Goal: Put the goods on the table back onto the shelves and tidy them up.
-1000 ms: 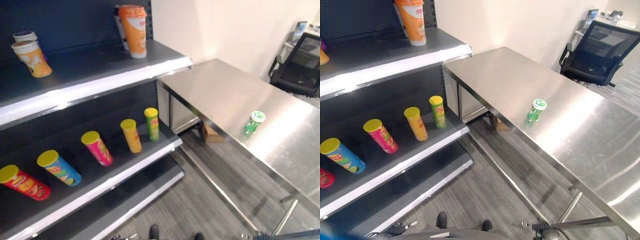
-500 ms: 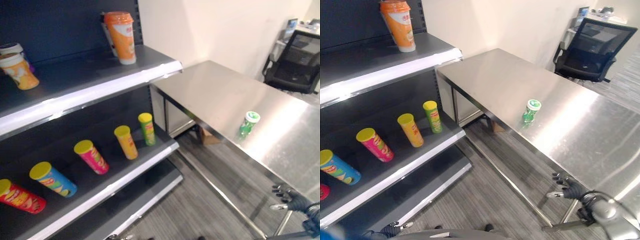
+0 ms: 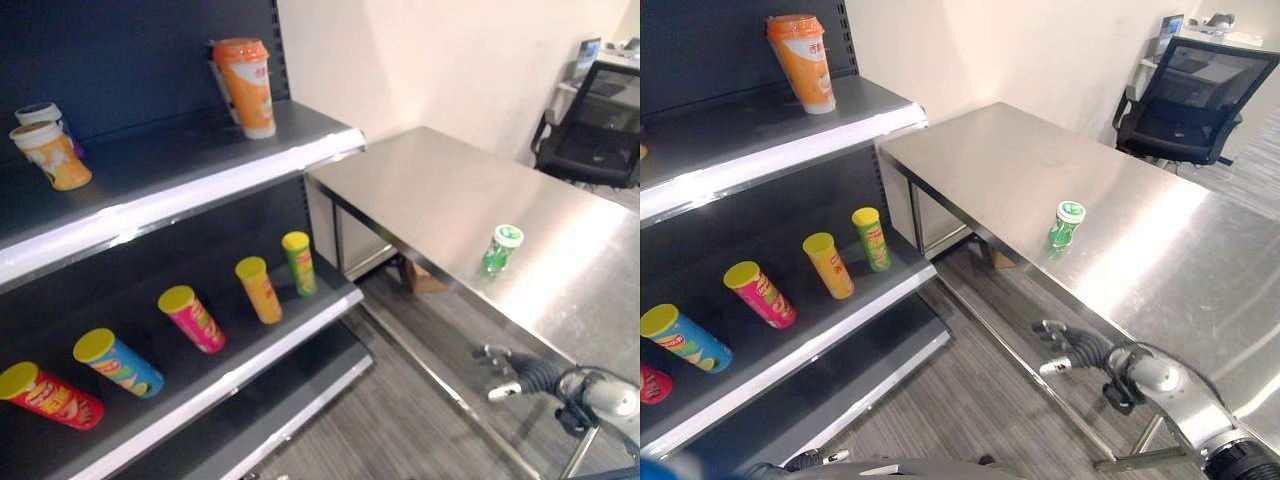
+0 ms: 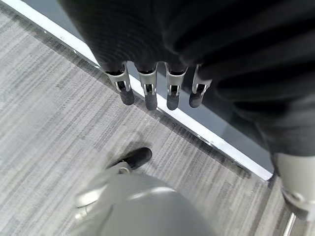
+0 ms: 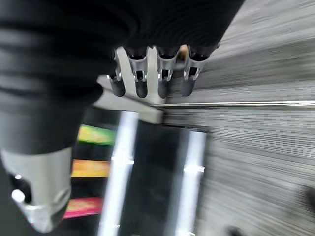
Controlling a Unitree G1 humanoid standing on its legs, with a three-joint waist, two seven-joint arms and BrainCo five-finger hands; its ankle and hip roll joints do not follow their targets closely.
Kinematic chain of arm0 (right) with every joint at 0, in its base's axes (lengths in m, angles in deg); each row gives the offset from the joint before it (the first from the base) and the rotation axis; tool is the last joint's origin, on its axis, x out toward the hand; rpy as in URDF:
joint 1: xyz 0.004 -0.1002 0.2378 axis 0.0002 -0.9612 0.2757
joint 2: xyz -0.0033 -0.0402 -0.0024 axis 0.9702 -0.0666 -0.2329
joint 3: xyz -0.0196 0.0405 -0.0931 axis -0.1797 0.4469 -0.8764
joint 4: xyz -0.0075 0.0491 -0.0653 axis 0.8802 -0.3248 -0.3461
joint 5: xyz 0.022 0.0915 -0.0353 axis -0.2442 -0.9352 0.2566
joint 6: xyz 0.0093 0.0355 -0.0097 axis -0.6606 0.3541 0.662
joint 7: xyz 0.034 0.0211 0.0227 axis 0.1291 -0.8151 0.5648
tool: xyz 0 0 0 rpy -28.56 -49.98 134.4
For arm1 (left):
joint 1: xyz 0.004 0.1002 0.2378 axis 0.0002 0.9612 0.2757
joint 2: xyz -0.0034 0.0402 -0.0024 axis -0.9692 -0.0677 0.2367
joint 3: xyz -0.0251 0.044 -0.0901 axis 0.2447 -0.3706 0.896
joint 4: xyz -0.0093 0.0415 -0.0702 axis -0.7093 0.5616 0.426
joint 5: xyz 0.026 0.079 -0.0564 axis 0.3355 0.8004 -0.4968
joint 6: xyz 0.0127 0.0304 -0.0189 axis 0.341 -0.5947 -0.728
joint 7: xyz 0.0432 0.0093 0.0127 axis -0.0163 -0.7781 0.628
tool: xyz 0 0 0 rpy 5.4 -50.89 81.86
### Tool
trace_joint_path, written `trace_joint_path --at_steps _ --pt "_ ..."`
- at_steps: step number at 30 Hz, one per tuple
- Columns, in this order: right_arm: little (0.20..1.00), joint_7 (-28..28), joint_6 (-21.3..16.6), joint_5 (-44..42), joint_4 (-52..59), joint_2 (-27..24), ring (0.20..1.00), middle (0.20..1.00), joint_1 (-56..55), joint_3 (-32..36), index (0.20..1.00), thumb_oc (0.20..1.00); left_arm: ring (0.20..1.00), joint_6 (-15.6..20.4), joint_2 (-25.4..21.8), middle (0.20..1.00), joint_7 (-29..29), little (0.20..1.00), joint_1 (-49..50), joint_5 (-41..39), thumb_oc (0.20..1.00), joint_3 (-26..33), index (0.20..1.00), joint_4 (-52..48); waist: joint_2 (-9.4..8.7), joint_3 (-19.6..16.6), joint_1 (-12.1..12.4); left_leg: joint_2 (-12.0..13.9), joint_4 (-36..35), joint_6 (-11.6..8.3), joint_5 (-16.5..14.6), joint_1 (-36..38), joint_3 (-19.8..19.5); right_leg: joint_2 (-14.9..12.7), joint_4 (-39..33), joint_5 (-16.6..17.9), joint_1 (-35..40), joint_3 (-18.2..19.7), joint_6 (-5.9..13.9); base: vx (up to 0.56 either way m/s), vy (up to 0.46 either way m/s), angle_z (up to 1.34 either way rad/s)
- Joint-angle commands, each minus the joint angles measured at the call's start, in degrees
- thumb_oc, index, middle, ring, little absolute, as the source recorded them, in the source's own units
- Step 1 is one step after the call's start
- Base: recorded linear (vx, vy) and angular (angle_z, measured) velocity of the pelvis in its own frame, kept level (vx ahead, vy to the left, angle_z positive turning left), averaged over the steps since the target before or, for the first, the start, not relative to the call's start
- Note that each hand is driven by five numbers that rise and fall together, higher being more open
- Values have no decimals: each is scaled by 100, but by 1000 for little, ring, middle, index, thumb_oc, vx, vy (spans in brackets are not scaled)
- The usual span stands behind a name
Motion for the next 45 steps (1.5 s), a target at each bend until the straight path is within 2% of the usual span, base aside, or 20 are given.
trace_joint_path --at_steps 1,2,4,6,8,9,10,11,12,13,15,20,23,27,29,32,38,45 --pt "1000 -698 -630 -335 25 194 1000 1000 395 653 1000 1000 1000 113 -59 1000 103 1000 -351 256 1000 32 1000 219 -175 1 53 188 64 -300 -543 397 340 -453 154 -253 -27 -90 461 59 34 -1" --pt "1000 -1096 -847 -439 314 619 1000 1000 382 1416 1000 1000 1000 123 3 1000 156 1000 -302 217 1000 59 1000 199 -154 -33 42 168 64 -277 -581 422 354 -460 153 -256 -18 -79 465 51 25 0" --pt "1000 -1257 -946 -534 287 802 1000 1000 441 1601 1000 1000 1000 132 27 1000 175 1000 -301 203 1000 60 1000 205 -149 -42 46 165 64 -271 -588 429 355 -464 151 -256 -12 -75 463 39 14 -1" --pt "1000 -1698 -1231 -677 616 1216 1000 1000 571 2360 1000 1000 1000 144 67 1000 243 1000 -210 136 1000 116 1000 185 -134 -115 59 157 64 -252 -632 449 353 -465 147 -278 19 -87 463 59 5 -9" --pt "1000 -1887 -1309 -562 734 1309 1000 1000 596 2641 1000 1000 1000 135 69 1000 265 1000 -174 109 1000 134 1000 148 -135 -126 79 158 64 -251 -646 458 344 -461 148 -289 33 -100 465 40 -3 -3" --pt "1000 -2444 -1352 150 539 1293 1000 1000 678 2972 1000 1000 1000 130 64 1000 294 1000 -118 74 1000 166 1000 76 -132 -144 110 154 64 -246 -669 464 323 -460 150 -303 50 -125 460 40 -7 6" --pt "1000 -2772 -1301 806 466 1204 1000 1000 689 3095 1000 1000 1000 126 66 1000 327 1000 -111 47 1000 187 1000 33 -130 -141 124 154 64 -243 -677 468 317 -457 150 -311 57 -134 458 24 -6 4" --pt "1000 -2773 -1299 808 467 1205 1000 1000 689 3095 1000 1000 1000 126 66 1000 327 1000 -110 47 1000 188 1000 33 -130 -140 124 154 64 -243 -677 470 317 -457 150 -311 58 -133 458 15 -7 5" --pt "1000 -3186 -1078 2119 241 940 1000 1000 627 3248 1000 1000 1000 131 67 1000 417 1000 -72 53 1000 251 1000 -52 -128 -134 158 153 64 -240 -686 474 302 -450 142 -331 80 -157 454 7 -6 5" --pt "1000 -3187 -1077 2120 241 940 1000 1000 627 3246 1000 1000 1000 131 67 1000 417 1000 -71 53 1000 251 1000 -52 -126 -134 158 155 64 -241 -689 476 302 -448 141 -333 82 -157 454 2 -10 6" --pt "1000 -3345 -787 2775 -227 765 1000 1000 693 3189 1000 1000 1000 160 34 1000 473 1000 -30 17 1000 210 1000 -258 -124 -104 223 164 64 -237 -683 463 263 -432 147 -361 92 -192 443 -9 -9 7" --pt "1000 -3558 -531 3400 -1247 445 1000 1000 1116 2626 1000 1000 1000 167 -60 1000 507 1000 42 -58 1000 118 1000 -354 -130 -48 350 169 64 -238 -648 461 170 -392 160 -415 142 -250 406 -6 -13 4" --pt "1000 -3571 -464 3390 -1691 379 1000 1000 1371 2356 1000 1000 1000 166 -85 1000 540 1000 59 -109 1000 114 1000 -396 -125 -20 375 174 64 -246 -628 457 134 -384 174 -443 166 -273 389 -5 -9 2" --pt "1000 -3559 -393 3193 -2505 294 1000 1000 1925 1773 1000 1000 1000 159 -129 1000 582 1000 105 -229 1000 55 1000 -394 -115 30 476 196 64 -278 -571 449 31 -346 201 -502 211 -325 341 -7 -41 10" --pt "1000 -3442 -384 2920 -3064 287 1000 1000 2452 1243 1000 1000 1000 162 -179 1000 571 1000 165 -378 1000 15 1000 -418 -97 76 578 228 64 -320 -487 390 -86 -301 222 -546 227 -399 294 -18 -64 21" --pt "1000 -3372 -384 2812 -3377 263 1000 1000 2763 906 1000 1000 1000 166 -185 1000 572 1000 182 -461 1000 -13 1000 -420 -81 106 634 251 64 -342 -430 366 -151 -270 215 -565 247 -427 267 -10 -43 14" --pt "1000 -3236 -340 2673 -3901 279 1000 1000 3217 416 1000 1000 1000 174 -164 1000 579 1000 181 -600 1000 -62 1000 -372 -58 156 715 294 64 -414 -320 269 -267 -206 183 -599 257 -558 215 0 -39 13" --pt "1000 -3212 -276 2677 -4347 300 1000 1000 3353 237 1000 1000 1000 172 -131 1000 588 1000 144 -601 1000 -154 1000 -348 -29 184 749 315 64 -472 -233 159 -373 -179 172 -621 284 -761 185 3 -25 19"
